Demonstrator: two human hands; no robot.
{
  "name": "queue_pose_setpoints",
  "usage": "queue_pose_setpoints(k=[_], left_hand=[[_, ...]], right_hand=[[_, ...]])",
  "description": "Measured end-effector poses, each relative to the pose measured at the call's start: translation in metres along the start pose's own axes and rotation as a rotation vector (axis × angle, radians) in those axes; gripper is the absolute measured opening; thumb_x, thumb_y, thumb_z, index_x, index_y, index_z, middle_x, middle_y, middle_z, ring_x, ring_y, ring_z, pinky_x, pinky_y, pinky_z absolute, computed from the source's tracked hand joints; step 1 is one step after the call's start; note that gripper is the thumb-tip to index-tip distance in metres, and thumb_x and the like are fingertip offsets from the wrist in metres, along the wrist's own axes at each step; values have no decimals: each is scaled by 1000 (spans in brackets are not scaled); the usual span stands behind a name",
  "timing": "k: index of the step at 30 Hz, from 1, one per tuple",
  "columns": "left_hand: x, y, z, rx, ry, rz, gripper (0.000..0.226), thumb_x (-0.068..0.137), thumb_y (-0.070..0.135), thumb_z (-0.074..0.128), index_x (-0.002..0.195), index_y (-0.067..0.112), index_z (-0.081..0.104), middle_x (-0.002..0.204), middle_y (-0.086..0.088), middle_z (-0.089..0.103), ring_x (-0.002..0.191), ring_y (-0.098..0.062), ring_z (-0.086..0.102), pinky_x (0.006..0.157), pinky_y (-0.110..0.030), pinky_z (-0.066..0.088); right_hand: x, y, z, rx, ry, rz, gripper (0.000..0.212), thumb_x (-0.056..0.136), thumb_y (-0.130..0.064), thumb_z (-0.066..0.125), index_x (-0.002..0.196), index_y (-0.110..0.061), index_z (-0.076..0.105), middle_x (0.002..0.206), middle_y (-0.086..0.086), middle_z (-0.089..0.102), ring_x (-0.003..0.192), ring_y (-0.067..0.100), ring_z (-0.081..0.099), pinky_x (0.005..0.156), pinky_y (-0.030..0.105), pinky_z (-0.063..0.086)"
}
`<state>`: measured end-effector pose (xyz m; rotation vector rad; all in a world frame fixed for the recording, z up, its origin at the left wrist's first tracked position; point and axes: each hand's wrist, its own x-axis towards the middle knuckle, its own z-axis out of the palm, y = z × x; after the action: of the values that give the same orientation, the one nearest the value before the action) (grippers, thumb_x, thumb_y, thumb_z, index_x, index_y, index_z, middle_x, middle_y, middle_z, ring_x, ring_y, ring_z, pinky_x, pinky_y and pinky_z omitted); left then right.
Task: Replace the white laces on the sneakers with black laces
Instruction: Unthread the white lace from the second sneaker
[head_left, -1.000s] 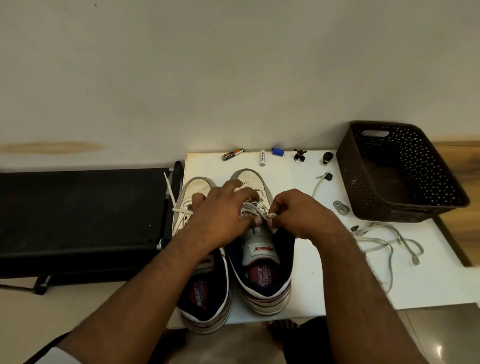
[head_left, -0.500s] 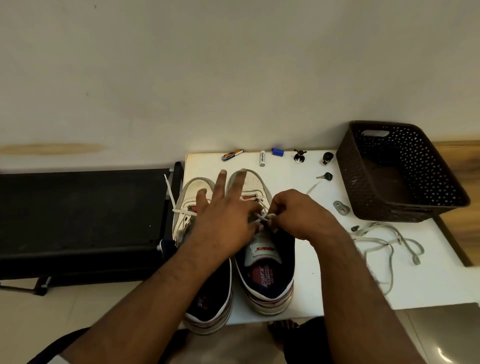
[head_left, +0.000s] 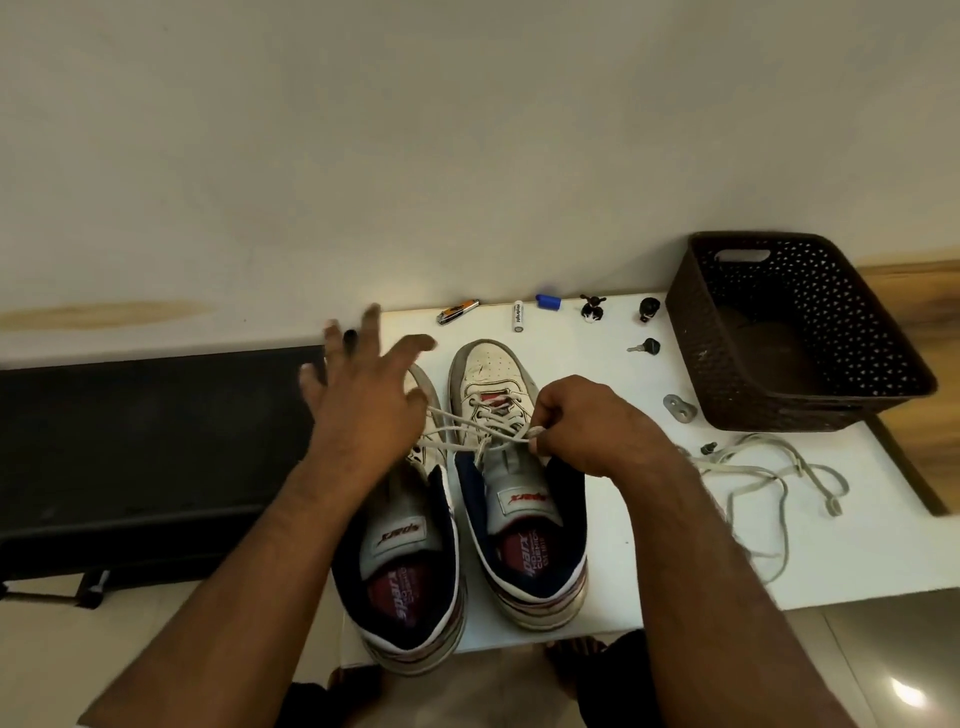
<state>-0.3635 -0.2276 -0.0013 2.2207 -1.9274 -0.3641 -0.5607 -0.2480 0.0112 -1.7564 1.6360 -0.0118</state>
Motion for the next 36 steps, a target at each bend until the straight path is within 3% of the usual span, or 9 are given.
queue_pose_setpoints(k=[4,9,14,18,21,24,28,32,36], left_hand=[[0,28,10,-226,-255,197,26,91,41,60,116,46,64,162,11,8,149,-24,-4,117,-58,6],[0,29,15,-395,-351,57,19,62,60,67,80,51,70,129,7,58,131,-28,44,104,-56,37],[-3,33,6,-174,-422,78,11,83,37,72,92,43,68,160,11,16,149,-25,-3,115,-61,4],[1,24,6,-238,-148,62,8,92,29,61,90,36,62,153,13,32,145,-20,20,116,-60,9],[8,-2,-11,-669,392,-130,21,92,7,53,85,26,58,116,6,57,113,-20,55,96,-32,44],[19,-46,-33,-893,696,-407,14,95,9,47,96,21,53,114,0,54,109,-21,54,80,-9,42],[14,-57,-38,-389,419,-500,61,90,8,52,143,27,28,159,-15,12,145,-39,12,115,-58,18],[-11,3,-24,-328,39,28,11,90,40,60,94,32,66,104,15,63,105,-13,57,102,-43,31],[-16,34,-7,-139,-263,140,34,77,63,65,77,29,67,78,13,64,87,-3,55,91,-39,25]], right_hand=[[0,-1,2,-36,21,-6,12,83,-16,70,90,-21,61,100,2,64,92,19,60,71,27,44],[-1,-5,5,-69,29,-9,12,83,-17,68,85,-22,58,96,2,63,88,19,60,70,28,43],[-1,-9,4,-62,3,-23,11,86,-17,68,92,-19,60,97,2,62,87,17,57,69,26,41],[-1,-4,2,-27,11,-4,12,84,-19,70,91,-20,61,102,2,64,92,18,59,75,29,47],[0,2,0,7,13,19,14,81,-21,73,88,-24,61,101,0,64,91,17,59,76,30,49],[-1,2,-1,28,40,-20,21,80,-15,73,90,-27,59,107,-1,62,93,17,59,77,30,49],[-2,-4,0,-27,18,-148,28,80,-10,71,101,-28,62,126,0,50,115,19,50,83,23,40],[-2,-11,9,-114,37,-206,20,77,-26,77,95,-28,68,139,0,44,129,23,40,104,38,39],[2,-12,17,-300,34,-239,27,84,-34,67,110,-29,68,156,1,27,141,26,24,111,45,30]])
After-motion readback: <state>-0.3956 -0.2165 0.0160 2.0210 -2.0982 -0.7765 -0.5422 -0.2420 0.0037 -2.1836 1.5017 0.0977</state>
